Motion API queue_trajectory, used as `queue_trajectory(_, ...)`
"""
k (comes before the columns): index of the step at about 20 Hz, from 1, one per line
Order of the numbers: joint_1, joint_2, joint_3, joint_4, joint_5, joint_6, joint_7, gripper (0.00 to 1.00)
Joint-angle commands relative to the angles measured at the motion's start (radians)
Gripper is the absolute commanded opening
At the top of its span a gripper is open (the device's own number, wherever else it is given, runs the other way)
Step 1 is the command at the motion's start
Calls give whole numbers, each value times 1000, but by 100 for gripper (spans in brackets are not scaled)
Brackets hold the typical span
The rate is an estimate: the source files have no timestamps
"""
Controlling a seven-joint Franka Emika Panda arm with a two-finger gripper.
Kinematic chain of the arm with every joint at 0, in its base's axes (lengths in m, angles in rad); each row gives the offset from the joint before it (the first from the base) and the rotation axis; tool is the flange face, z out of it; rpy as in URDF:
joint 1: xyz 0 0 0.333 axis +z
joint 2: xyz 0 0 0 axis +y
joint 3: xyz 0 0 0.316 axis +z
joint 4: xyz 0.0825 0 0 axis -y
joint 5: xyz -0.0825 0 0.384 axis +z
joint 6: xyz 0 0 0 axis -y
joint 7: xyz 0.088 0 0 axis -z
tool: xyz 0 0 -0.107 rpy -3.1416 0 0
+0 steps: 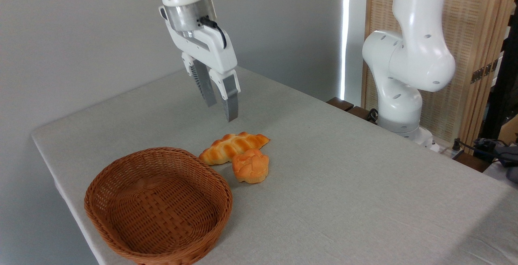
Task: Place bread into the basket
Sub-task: 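Lower the open gripper down onto the braided golden bread roll, then close the gripper on the braided bread roll beside the orange bun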
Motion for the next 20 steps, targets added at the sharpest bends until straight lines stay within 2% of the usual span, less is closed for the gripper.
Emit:
queue_trajectory(1,-53,-43,4,-126,8,4,17,100)
queue_trajectory(5,-84,-32,4,-183,8,42,17,100)
queue_trajectory(11,-87,24,4,-188,5,162,12,100)
queue_trajectory(20,-95,75,6,-188,7,231,15,100)
